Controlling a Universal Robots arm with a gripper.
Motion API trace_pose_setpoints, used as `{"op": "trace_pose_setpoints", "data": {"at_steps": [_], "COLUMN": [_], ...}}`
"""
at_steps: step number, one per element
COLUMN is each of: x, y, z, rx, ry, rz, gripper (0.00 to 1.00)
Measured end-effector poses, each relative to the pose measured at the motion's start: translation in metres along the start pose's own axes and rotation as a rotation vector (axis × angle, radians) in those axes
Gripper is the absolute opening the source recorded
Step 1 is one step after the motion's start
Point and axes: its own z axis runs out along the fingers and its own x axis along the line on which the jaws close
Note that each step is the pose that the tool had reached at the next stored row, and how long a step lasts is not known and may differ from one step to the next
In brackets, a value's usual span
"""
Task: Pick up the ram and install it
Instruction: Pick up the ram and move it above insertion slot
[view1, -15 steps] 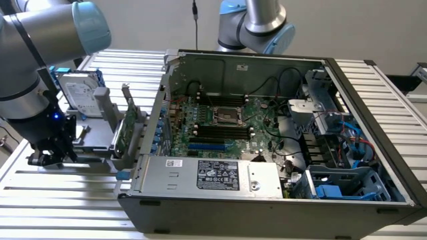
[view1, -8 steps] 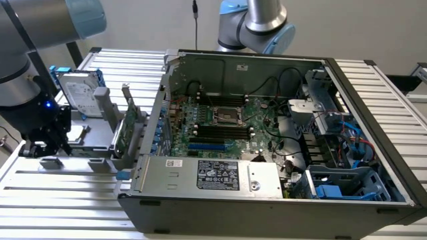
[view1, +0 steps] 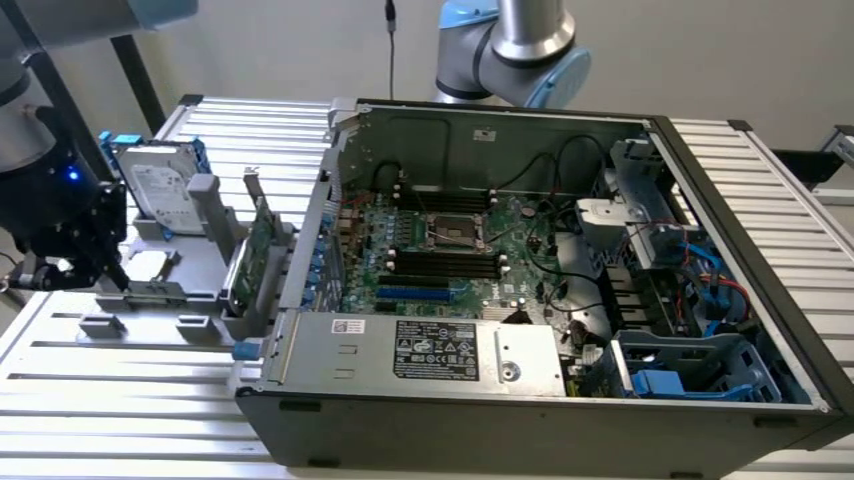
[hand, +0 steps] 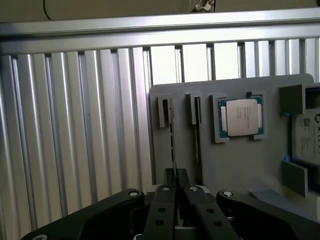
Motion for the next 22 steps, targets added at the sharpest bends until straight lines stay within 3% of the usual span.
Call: {"op": "trace_pose_setpoints", "data": {"at_steps": [13, 17, 22], "x": [-0.002, -0.004, -0.006], "y": [-0.0013, -0.0072, -0.0248], "z": [-0.0593, -0.0772, -0.0952], "rx": [-0.0062, -0.0131, -0.0269], "ry": [0.0004, 0.0008, -0.0010], "rz": [0.000, 0.001, 0.001], "gripper": [0.13, 0.13, 0.13]}}
